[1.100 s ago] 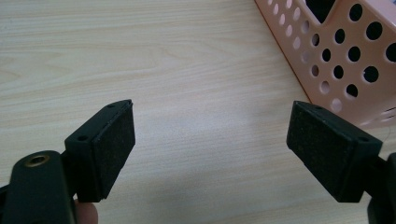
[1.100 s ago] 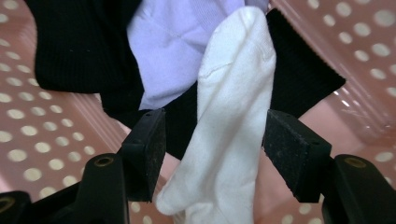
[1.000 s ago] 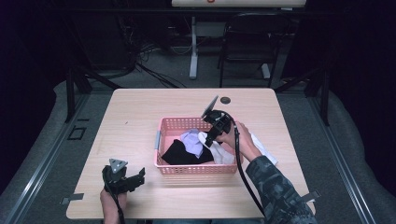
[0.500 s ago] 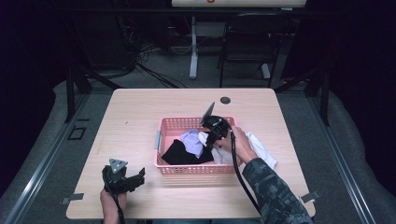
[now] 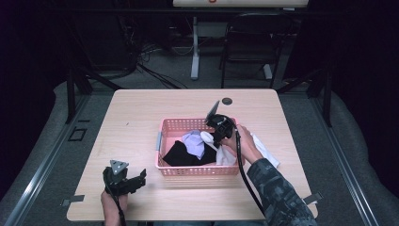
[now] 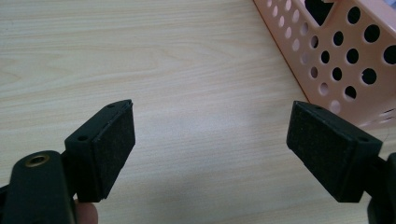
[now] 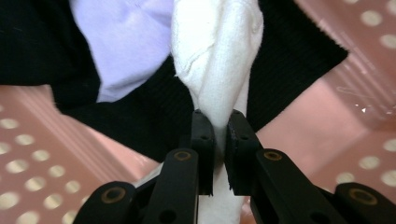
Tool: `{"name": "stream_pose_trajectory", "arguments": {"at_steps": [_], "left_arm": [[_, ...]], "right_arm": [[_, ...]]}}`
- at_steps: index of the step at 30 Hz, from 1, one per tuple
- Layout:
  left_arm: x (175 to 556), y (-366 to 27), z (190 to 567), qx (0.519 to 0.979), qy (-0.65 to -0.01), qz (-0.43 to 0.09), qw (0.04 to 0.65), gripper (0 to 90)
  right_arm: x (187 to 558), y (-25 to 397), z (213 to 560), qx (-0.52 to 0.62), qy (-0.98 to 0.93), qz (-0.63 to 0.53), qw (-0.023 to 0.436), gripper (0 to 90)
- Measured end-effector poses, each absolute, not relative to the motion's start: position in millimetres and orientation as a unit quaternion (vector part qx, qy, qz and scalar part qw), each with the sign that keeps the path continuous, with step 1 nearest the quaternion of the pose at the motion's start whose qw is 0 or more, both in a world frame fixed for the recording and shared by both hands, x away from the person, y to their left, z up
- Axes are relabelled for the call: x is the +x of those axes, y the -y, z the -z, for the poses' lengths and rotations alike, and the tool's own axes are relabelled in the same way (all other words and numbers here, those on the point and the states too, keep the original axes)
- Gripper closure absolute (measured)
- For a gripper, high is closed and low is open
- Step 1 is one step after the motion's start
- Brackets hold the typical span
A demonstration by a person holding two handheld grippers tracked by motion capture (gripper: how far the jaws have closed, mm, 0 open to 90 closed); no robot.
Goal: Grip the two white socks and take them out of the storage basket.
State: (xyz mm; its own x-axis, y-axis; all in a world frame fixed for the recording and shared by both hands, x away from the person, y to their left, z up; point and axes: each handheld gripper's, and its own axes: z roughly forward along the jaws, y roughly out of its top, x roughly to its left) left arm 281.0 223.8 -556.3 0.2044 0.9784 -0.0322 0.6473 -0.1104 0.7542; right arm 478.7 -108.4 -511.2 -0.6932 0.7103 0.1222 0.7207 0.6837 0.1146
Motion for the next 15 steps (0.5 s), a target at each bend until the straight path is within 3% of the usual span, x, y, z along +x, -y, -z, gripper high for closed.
{"name": "stream_pose_trajectory", "arguments": {"at_steps": [15], "left_arm": [[284.6, -219.1, 556.2, 0.706, -0.573, -0.248, 0.334, 15.4]], "right_arm": [[469.1, 116.5, 456.1, -0.380, 0.916, 0.130, 0.020, 83.7]]}}
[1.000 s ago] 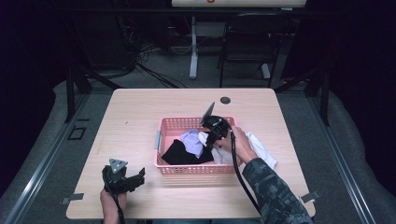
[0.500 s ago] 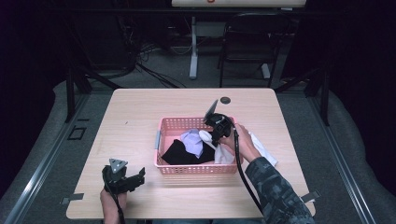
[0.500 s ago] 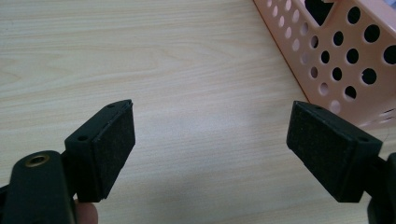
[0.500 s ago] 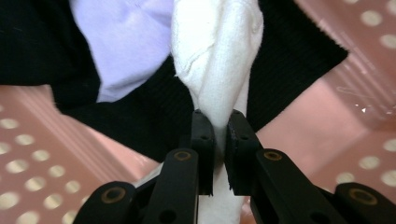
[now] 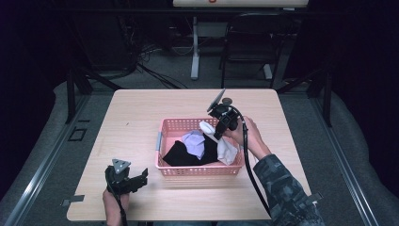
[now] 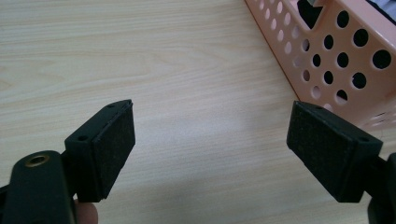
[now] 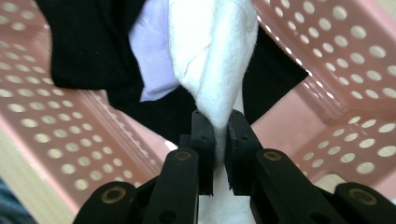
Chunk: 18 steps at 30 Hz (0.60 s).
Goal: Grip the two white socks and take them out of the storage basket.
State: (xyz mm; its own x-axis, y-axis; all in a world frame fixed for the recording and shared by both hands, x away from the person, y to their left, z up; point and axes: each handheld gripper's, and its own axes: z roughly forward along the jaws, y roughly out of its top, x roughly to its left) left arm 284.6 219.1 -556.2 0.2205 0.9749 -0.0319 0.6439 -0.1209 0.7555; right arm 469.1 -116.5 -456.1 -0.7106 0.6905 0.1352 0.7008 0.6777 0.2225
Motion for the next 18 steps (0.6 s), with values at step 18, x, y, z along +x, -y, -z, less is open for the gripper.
{"name": "stream_pose_trajectory", "arguments": {"at_steps": [18], "left_arm": [[289.2, -215.4, 556.3, 0.711, -0.568, -0.244, 0.336, 15.4]], "right_arm": [[464.5, 108.5, 406.0, -0.356, 0.923, 0.148, 0.006, 83.7]]}}
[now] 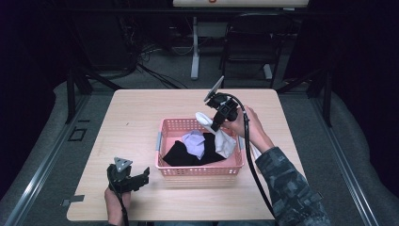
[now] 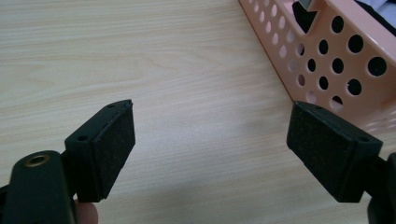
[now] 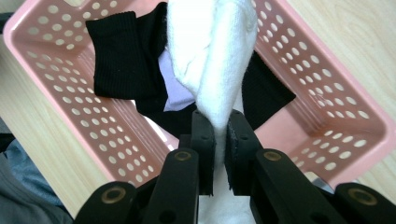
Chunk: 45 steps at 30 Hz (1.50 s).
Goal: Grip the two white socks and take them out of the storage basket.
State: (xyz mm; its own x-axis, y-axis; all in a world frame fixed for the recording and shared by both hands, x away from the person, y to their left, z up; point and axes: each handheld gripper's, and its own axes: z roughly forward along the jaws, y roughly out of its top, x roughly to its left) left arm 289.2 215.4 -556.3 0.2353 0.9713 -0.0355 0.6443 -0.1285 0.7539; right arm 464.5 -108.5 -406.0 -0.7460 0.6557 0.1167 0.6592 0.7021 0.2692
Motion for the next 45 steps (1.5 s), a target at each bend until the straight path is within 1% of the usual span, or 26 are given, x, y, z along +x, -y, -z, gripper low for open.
{"name": "stream_pose_trajectory", "arguments": {"at_steps": [8, 15, 21, 28, 39, 45], "left_arm": [[290.3, -214.4, 556.0, 0.711, -0.567, -0.242, 0.338, 15.4], [289.8, -214.4, 555.5, 0.710, -0.567, -0.243, 0.339, 15.4], [290.1, -214.1, 555.8, 0.711, -0.567, -0.243, 0.338, 15.4], [290.1, -213.5, 555.7, 0.713, -0.566, -0.244, 0.336, 15.4], [290.2, -213.6, 555.8, 0.710, -0.568, -0.245, 0.337, 15.4], [290.4, -213.8, 556.1, 0.709, -0.568, -0.244, 0.338, 15.5]], "right_arm": [[459.8, 118.0, 384.5, -0.357, 0.922, 0.153, -0.006, 83.7], [455.1, 132.5, 372.6, -0.367, 0.917, 0.154, -0.016, 83.7], [451.1, 160.5, 362.9, -0.386, 0.909, 0.155, -0.026, 83.6], [447.4, 195.2, 364.1, -0.407, 0.900, 0.150, -0.031, 83.6], [444.9, 240.2, 376.5, -0.448, 0.880, 0.156, -0.029, 83.6], [444.8, 265.3, 397.1, -0.478, 0.865, 0.152, -0.024, 83.6]]}}
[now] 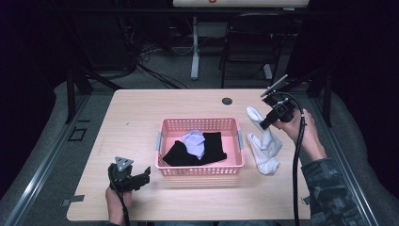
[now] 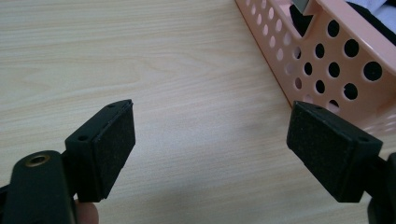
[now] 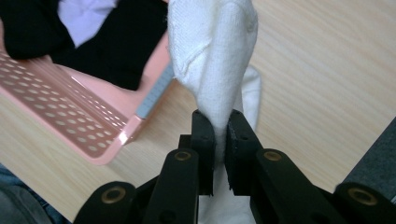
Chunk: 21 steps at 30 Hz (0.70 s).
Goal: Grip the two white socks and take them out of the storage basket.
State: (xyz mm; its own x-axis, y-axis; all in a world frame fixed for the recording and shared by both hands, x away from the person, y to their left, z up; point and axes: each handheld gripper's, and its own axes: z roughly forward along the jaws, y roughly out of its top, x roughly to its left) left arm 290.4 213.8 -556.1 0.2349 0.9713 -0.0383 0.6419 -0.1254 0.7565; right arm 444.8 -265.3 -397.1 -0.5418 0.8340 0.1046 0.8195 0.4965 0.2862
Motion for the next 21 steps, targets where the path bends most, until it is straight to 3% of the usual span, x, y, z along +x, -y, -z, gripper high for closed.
{"name": "stream_pose_trajectory", "arguments": {"at_steps": [12, 21], "left_arm": [[290.7, -213.2, 556.6, 0.709, -0.569, -0.245, 0.337, 15.4], [290.8, -213.3, 556.7, 0.710, -0.569, -0.245, 0.337, 15.5]], "right_arm": [[453.1, 290.5, 463.6, 0.522, -0.843, -0.133, -0.004, 83.6], [462.4, 289.7, 494.0, 0.537, -0.835, -0.125, -0.002, 82.1]]}}
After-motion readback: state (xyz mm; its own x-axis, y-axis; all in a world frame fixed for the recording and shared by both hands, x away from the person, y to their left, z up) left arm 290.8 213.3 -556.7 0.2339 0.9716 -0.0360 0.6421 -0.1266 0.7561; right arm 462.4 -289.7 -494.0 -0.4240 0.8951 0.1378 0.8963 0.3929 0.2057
